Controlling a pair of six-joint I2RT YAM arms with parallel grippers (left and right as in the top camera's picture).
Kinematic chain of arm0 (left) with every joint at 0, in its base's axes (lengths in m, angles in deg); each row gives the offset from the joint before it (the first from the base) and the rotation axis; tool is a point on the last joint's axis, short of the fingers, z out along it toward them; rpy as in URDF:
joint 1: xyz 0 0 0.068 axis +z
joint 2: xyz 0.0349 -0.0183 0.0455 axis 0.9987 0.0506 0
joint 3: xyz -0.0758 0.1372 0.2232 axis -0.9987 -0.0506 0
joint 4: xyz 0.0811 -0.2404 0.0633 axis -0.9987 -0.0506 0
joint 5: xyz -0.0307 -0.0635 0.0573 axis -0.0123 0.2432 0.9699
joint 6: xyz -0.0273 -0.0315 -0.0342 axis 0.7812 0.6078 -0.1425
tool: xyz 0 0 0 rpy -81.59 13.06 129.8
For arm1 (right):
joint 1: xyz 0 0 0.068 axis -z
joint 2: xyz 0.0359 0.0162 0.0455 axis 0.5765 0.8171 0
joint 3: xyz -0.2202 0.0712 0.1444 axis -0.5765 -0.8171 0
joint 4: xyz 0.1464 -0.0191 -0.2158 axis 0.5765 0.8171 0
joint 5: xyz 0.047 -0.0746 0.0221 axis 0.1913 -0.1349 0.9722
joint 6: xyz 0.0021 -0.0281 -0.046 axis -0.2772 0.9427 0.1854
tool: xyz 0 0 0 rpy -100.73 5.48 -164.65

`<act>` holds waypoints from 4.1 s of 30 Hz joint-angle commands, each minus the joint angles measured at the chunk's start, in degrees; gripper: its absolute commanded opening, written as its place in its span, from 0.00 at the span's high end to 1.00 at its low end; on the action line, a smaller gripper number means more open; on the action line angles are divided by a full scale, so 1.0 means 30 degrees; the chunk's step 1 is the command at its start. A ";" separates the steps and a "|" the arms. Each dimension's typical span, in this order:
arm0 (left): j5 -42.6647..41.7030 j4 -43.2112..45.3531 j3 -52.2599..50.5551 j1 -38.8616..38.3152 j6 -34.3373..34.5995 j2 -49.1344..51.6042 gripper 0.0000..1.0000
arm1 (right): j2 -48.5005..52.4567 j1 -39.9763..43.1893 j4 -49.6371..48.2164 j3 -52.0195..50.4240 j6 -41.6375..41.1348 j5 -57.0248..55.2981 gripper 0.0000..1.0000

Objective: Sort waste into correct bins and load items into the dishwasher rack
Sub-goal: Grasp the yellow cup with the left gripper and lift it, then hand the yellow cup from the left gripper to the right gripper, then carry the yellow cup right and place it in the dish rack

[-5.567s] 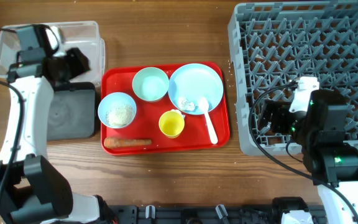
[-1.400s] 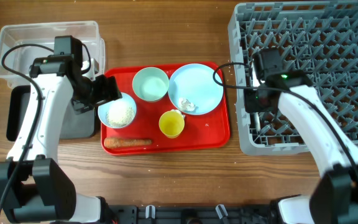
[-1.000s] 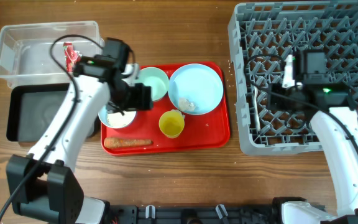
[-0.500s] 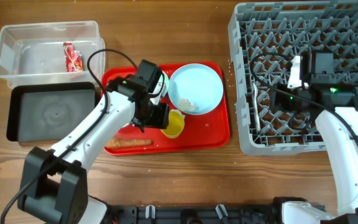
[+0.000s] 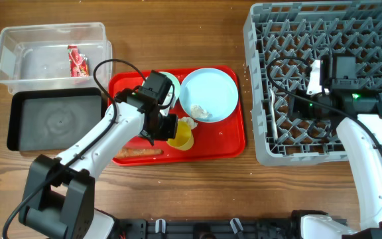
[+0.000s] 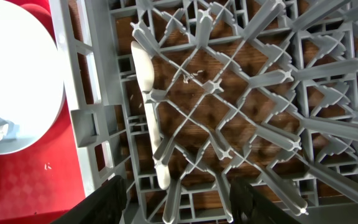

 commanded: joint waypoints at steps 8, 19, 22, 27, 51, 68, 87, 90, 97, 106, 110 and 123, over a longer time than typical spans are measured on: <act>-0.6645 0.0379 0.3687 0.3956 0.0066 -0.2805 0.96 | -0.0109 0.0452 -0.1217 0.0335 -0.2696 0.1064 0.44; -2.2178 0.6251 0.3679 0.6266 0.1515 0.0714 0.96 | 0.0291 0.1523 -0.5501 0.0328 0.4809 2.1930 0.31; -2.2360 0.8072 0.3679 0.5413 0.2885 0.1479 0.96 | 0.0459 0.1231 -0.5523 0.0328 0.4998 2.2593 0.28; -2.2382 1.1300 0.3679 0.3599 0.4867 0.1617 0.96 | 0.0699 0.0430 -0.5734 0.0328 0.4998 2.2586 0.28; -2.1034 1.2575 0.3679 0.1785 0.6528 0.1617 0.96 | 0.0867 -0.1377 -0.7643 0.0313 0.4976 2.5092 0.29; -2.1041 1.3763 0.3679 0.1778 0.7533 0.1617 0.96 | 0.0940 -0.2076 -0.7788 0.0313 0.4918 2.4021 0.27; -2.0815 1.3478 0.3679 0.2149 0.6295 0.1610 0.82 | 0.0933 -0.2069 -0.7614 0.0313 0.2914 1.7923 0.65; -1.8761 1.1402 0.3679 0.2769 0.4044 0.1399 0.74 | 0.0925 -0.2069 -0.6994 0.0321 0.2922 1.5883 0.69; -1.5577 0.8335 0.3679 0.5093 0.1027 0.0459 0.68 | 0.0612 -0.1421 -0.5727 0.0430 0.2914 1.2101 0.72; -0.2069 0.1530 0.3679 0.6084 -0.0583 -0.0729 0.62 | 0.0248 0.3206 0.1472 0.4415 0.1821 0.5049 0.74; -0.0452 -0.0044 0.3679 0.6084 -0.0583 -0.0721 0.62 | 0.0255 0.5661 0.3300 0.5340 0.1362 0.3453 0.76; -0.0452 -0.0488 0.3679 0.6069 -0.0590 -0.0721 0.62 | 0.4065 1.1504 0.4014 0.5333 -0.1610 -0.0860 0.76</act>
